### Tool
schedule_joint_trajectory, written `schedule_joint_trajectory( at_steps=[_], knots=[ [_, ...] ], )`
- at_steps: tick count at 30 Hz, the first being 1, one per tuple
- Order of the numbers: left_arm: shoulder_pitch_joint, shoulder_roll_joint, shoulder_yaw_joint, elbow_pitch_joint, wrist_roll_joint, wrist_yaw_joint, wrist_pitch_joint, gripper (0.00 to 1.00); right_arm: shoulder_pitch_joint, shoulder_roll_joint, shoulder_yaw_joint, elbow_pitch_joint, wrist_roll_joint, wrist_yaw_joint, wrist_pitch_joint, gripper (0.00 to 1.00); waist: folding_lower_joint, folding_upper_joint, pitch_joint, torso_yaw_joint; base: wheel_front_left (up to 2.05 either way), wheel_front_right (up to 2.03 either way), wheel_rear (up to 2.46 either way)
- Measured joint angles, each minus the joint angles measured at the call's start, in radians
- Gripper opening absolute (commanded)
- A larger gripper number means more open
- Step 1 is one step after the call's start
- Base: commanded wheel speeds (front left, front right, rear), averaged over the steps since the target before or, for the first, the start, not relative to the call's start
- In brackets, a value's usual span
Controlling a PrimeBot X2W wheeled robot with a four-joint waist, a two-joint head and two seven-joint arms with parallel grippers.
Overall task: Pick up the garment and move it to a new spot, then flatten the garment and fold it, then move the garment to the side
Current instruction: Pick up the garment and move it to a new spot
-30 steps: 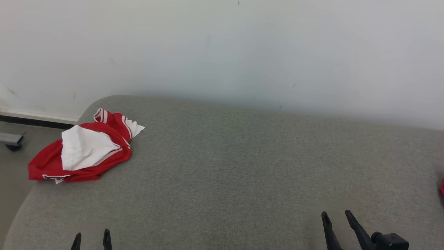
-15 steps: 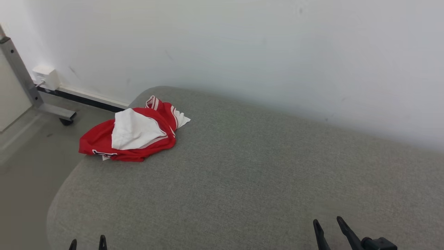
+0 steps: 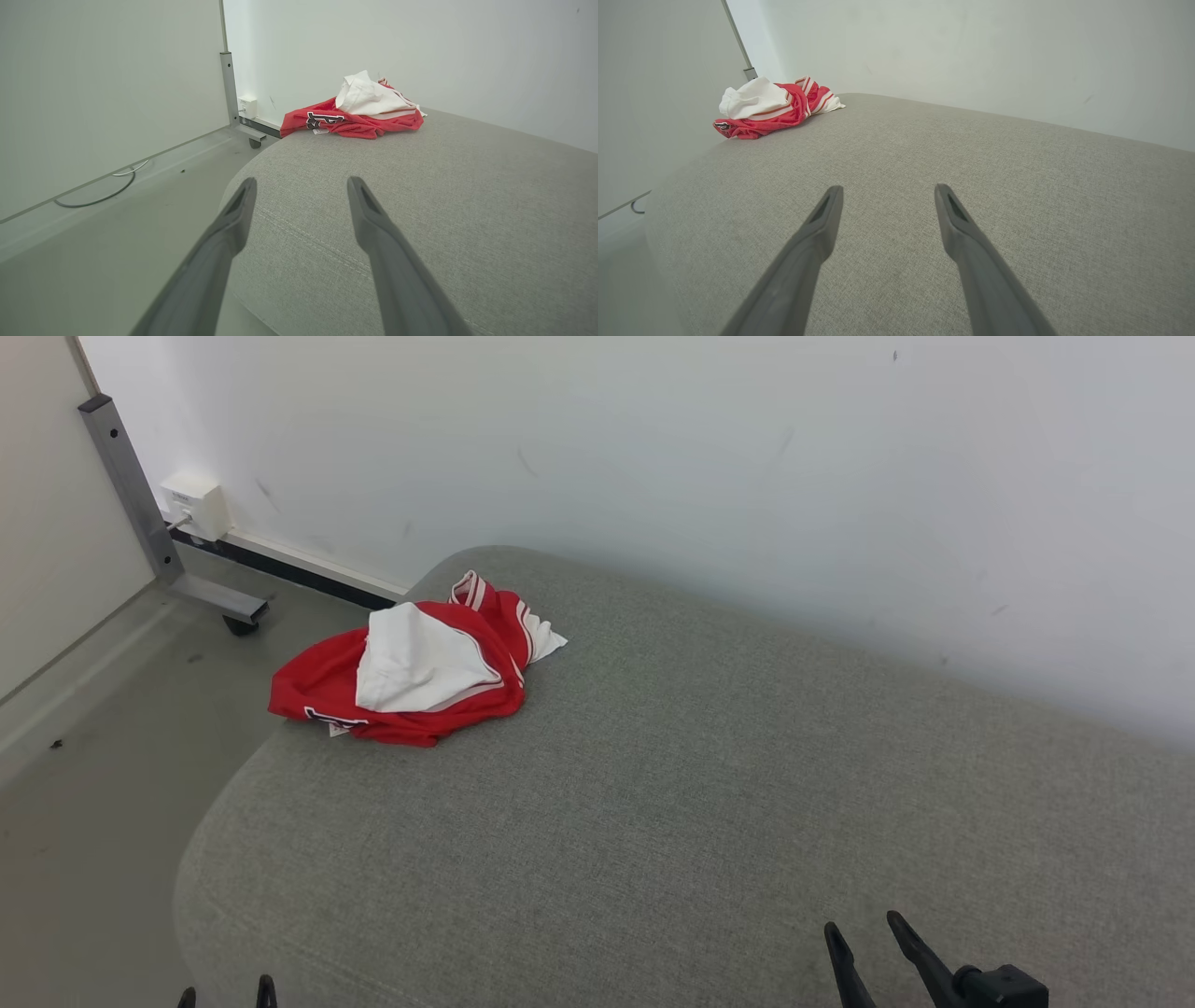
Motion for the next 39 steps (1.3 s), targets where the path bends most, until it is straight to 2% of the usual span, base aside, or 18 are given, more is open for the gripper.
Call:
schedule_joint_trajectory(
  at_steps=[9,13,18,23,27,30,34,39],
  knots=[
    [-0.048,0.0,0.017,0.033,-0.003,0.0,0.0,1.0,-0.009,-0.025,0.023,-0.023,-0.006,0.0,0.022,1.0,0.0,0.0,0.034,-0.006,0.0,0.0,0.0],
    [-0.15,0.003,0.011,0.068,-0.002,-0.001,0.0,1.0,-0.033,-0.051,0.03,-0.056,-0.006,0.0,0.047,1.0,0.0,0.0,0.076,-0.019,0.0,0.0,0.0],
    [-0.329,0.027,0.007,0.193,-0.013,0.002,0.018,1.0,-0.077,-0.097,0.038,-0.118,-0.027,0.0,0.09,1.0,0.0001,0.0,0.143,-0.042,0.0,0.0,0.0],
    [-0.552,0.07,0.04,0.271,-0.078,0.006,0.094,1.0,-0.149,-0.148,0.055,-0.201,-0.047,0.0,0.142,1.0,0.0002,0.0001,0.23,-0.077,0.0,0.0,0.0],
    [-0.679,0.152,0.058,0.306,-0.128,0.005,0.168,1.0,-0.216,-0.173,0.079,-0.268,-0.06,0.0,0.173,1.0,0.0003,0.0001,0.305,-0.117,0.0,0.0,0.0],
    [-0.765,0.191,0.062,0.311,-0.179,0.004,0.23,1.0,-0.251,-0.184,0.071,-0.31,-0.063,0.0,0.184,1.0,0.0004,0.0001,0.364,-0.152,0.0,0.0,0.0],
    [-0.865,0.225,0.122,0.316,-0.293,-0.001,0.333,1.0,-0.257,-0.197,0.059,-0.357,-0.078,0.0,0.198,1.0,0.0004,0.0001,0.448,-0.195,0.0,0.0,0.0],
    [-0.957,0.283,0.159,0.315,-0.359,0.003,0.468,1.0,-0.273,-0.194,0.04,-0.402,-0.094,0.0,0.2,1.0,0.0004,0.0001,0.553,-0.245,0.0,0.0,0.0]
  ],
)
